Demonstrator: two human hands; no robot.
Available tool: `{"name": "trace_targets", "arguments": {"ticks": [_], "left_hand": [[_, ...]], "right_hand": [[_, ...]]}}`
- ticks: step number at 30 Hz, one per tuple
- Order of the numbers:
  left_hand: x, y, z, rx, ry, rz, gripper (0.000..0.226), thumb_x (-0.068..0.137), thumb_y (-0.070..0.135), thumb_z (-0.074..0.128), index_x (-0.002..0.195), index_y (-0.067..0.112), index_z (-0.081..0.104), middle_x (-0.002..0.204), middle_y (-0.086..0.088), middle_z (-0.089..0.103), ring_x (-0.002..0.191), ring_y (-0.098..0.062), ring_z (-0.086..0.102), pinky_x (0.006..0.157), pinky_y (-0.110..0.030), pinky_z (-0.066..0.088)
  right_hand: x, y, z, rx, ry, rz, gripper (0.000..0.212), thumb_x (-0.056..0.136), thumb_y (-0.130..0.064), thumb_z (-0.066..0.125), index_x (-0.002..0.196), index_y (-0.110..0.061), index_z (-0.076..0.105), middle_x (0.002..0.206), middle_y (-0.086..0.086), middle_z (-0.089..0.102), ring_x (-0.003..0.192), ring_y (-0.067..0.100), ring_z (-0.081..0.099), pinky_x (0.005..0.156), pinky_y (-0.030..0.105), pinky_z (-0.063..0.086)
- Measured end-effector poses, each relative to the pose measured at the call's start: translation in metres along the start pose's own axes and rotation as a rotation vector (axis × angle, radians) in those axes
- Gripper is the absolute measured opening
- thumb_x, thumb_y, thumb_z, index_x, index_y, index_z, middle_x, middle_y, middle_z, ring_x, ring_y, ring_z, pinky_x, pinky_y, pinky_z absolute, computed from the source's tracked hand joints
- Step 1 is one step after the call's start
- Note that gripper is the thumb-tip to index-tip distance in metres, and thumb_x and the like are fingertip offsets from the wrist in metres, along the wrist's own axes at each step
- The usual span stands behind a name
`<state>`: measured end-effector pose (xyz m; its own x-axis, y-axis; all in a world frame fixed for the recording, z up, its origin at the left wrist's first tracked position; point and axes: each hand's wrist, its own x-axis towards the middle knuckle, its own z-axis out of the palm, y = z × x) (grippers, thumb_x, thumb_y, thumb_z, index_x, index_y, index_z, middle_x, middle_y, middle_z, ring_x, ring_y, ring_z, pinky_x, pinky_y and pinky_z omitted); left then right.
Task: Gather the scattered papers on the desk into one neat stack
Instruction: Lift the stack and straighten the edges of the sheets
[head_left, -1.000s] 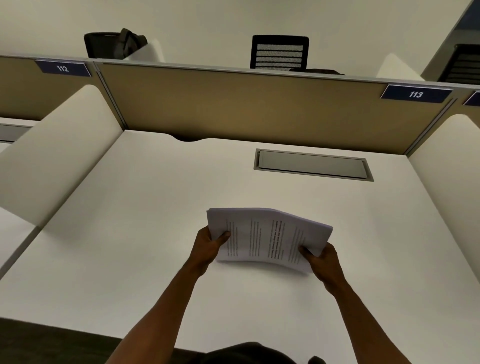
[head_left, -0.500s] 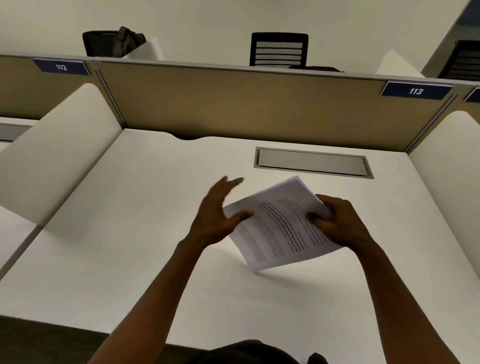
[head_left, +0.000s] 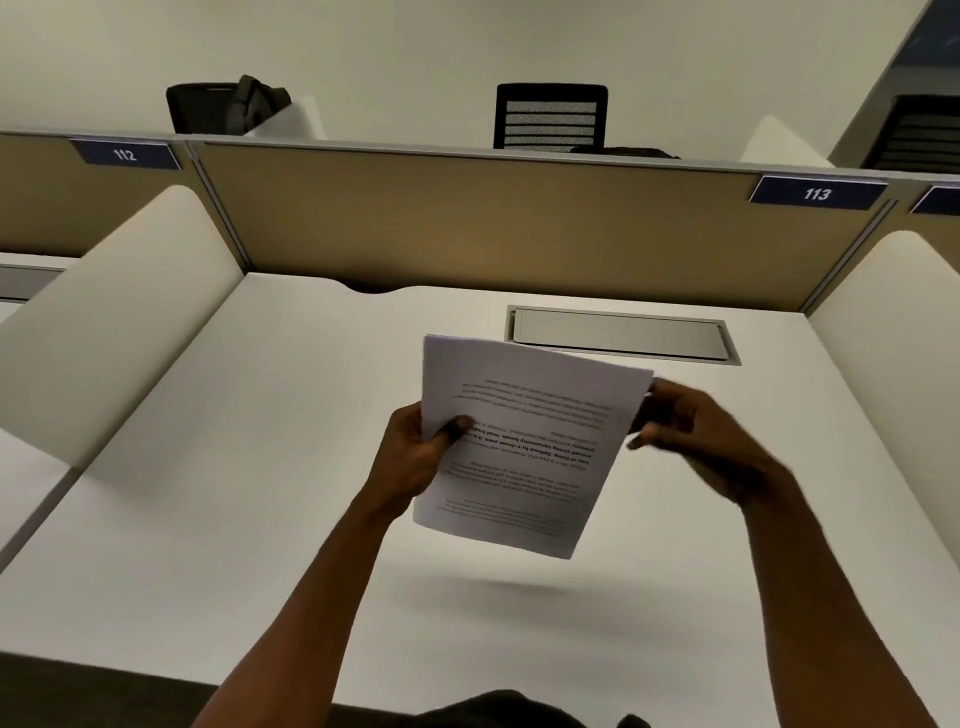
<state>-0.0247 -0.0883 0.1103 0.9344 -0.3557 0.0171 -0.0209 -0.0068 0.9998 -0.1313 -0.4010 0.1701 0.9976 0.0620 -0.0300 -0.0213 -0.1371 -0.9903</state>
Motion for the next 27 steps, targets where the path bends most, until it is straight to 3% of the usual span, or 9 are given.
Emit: {"name": "trace_targets", "arguments": {"ticks": [3,8,12,19,24,27], "left_hand": [[-0.003,-0.009,0.001,-0.065,0.002,-0.041,0.015,0.09,0.024,0.071,0.104,0.02,0.074,0.103,-0.002,0.078,0.091,-0.025,0.075,0.074,-0.031,0.061],[-0.006,-0.017,0.009,-0.096,-0.012,-0.055,0.014,0.089,0.024,0.07,0.102,0.022,0.075,0.103,-0.003,0.078,0.092,-0.028,0.075,0.072,-0.031,0.061],[-0.01,-0.029,0.007,-0.09,-0.027,-0.052,0.013,0.089,0.027,0.07,0.1,0.029,0.076,0.104,-0.002,0.078,0.093,-0.025,0.074,0.075,-0.03,0.061],[-0.019,-0.064,0.008,-0.011,-0.018,-0.161,0.024,0.091,0.021,0.07,0.114,0.014,0.07,0.108,-0.004,0.076,0.102,-0.029,0.071,0.088,-0.044,0.061],[-0.017,-0.06,0.009,-0.042,-0.001,-0.141,0.029,0.086,0.03,0.07,0.112,0.018,0.071,0.106,-0.003,0.076,0.096,-0.028,0.073,0.08,-0.038,0.062],[-0.02,-0.067,0.011,-0.032,0.008,-0.174,0.027,0.089,0.024,0.07,0.114,0.015,0.07,0.108,-0.004,0.076,0.101,-0.028,0.071,0.085,-0.04,0.061]], "right_hand": [[-0.003,0.027,0.03,0.001,-0.153,0.059,0.05,0.078,-0.014,0.08,0.124,-0.019,0.063,0.122,0.008,0.069,0.112,0.027,0.066,0.089,0.04,0.057],[0.006,0.044,0.069,0.0,0.248,0.043,0.029,0.08,-0.023,0.078,0.102,-0.041,0.071,0.107,-0.009,0.075,0.098,0.012,0.07,0.082,0.037,0.059],[0.003,0.059,0.074,0.001,0.304,0.049,0.025,0.078,-0.035,0.076,0.099,-0.046,0.069,0.102,-0.012,0.074,0.094,0.01,0.07,0.076,0.031,0.061],[-0.005,0.103,0.095,-0.112,0.326,0.202,0.022,0.084,-0.02,0.075,0.099,-0.034,0.067,0.106,-0.002,0.072,0.098,0.018,0.068,0.084,0.042,0.06],[0.0,0.101,0.091,-0.136,0.387,0.157,0.024,0.084,-0.024,0.074,0.092,-0.044,0.065,0.101,-0.011,0.071,0.092,0.01,0.068,0.071,0.024,0.058],[0.0,0.107,0.093,-0.138,0.377,0.178,0.02,0.086,-0.022,0.073,0.098,-0.036,0.066,0.103,-0.005,0.071,0.095,0.014,0.067,0.077,0.031,0.059]]}}
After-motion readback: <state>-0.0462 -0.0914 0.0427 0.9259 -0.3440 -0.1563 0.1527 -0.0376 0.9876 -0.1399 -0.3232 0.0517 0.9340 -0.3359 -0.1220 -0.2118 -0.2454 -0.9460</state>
